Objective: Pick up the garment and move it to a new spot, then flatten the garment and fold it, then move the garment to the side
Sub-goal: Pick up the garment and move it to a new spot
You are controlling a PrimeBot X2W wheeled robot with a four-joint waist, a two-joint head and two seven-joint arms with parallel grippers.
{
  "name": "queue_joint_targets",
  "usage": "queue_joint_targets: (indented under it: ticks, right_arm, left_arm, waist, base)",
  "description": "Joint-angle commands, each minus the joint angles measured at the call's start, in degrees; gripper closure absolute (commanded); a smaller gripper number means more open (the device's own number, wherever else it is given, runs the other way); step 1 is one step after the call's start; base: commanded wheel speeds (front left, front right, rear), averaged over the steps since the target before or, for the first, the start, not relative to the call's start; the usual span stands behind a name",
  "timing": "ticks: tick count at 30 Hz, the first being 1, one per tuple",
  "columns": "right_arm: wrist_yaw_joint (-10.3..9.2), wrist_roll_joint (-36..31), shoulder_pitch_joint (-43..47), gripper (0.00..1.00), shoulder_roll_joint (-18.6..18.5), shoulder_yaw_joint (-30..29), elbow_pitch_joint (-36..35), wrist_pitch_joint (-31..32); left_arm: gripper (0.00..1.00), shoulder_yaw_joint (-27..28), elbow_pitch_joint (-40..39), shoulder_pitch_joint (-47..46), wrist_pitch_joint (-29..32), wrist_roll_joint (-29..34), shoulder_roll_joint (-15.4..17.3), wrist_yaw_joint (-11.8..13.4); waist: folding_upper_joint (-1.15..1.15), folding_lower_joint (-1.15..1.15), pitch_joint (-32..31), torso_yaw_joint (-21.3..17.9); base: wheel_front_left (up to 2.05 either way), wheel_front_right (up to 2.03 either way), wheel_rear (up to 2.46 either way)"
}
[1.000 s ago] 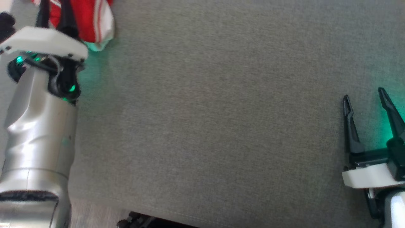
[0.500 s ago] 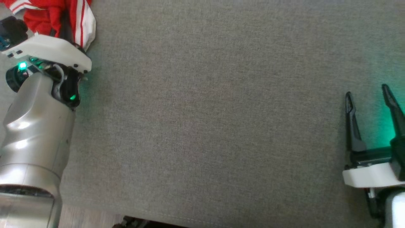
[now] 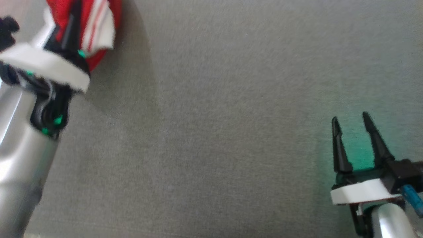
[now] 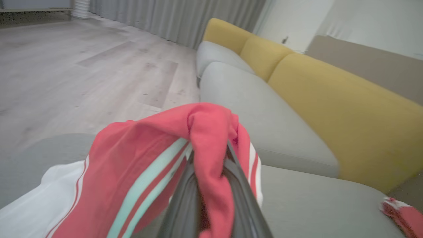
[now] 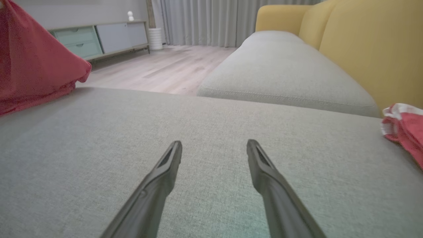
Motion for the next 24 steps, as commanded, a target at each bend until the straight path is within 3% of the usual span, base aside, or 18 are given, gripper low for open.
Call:
queue_joint_targets:
  ticks: [1, 4, 8, 13, 18, 24]
  right_arm:
    - [-0.04, 0.9, -1.0, 0.00, 0.0, 1.7, -0.8, -1.0]
    - [-0.04, 3.0, -1.2, 0.00, 0.0, 2.0, 1.5, -1.9]
    - [-0.04, 4.9, -1.7, 0.00, 0.0, 2.7, 3.4, -2.4]
    - [-0.04, 7.1, -2.8, 0.00, 0.0, 3.5, 3.6, -2.6]
    - [-0.04, 8.9, -3.6, 0.00, 0.0, 4.0, 2.8, -2.6]
    - [-0.04, 10.7, -4.5, 0.00, 0.0, 4.4, 2.3, -2.6]
  left_arm:
    - [1.00, 2.1, -4.8, -0.1, 1.4, -1.4, 4.0, 0.1]
    - [1.00, 1.4, -18.1, 4.8, 6.6, -4.4, 6.5, 2.2]
    - [1.00, 0.1, -36.0, 10.1, 12.1, -7.7, 8.6, 6.7]
    - [1.00, -1.0, -52.7, 12.7, 16.5, -11.1, 9.2, 11.8]
    - [1.00, -1.9, -62.7, 11.6, 19.2, -15.0, 6.7, 16.3]
    - [1.00, -2.6, -65.7, 9.0, 20.5, -18.3, 2.4, 20.8]
  waist:
    - [0.00, 0.02, -4.6, -2.8]
    - [0.00, 0.02, -6.8, -4.1]
    - [0.00, 0.02, -8.4, -6.0]
    - [0.00, 0.02, -8.7, -9.2]
    - [0.00, 0.02, -7.9, -13.0]
    - [0.00, 0.02, -6.6, -17.1]
  base:
    - [0.00, 0.00, 0.00]
    - [0.00, 0.00, 0.00]
    - [0.00, 0.00, 0.00]
    - [0.00, 0.00, 0.00]
    - [0.00, 0.00, 0.00]
    - [0.00, 0.00, 0.00]
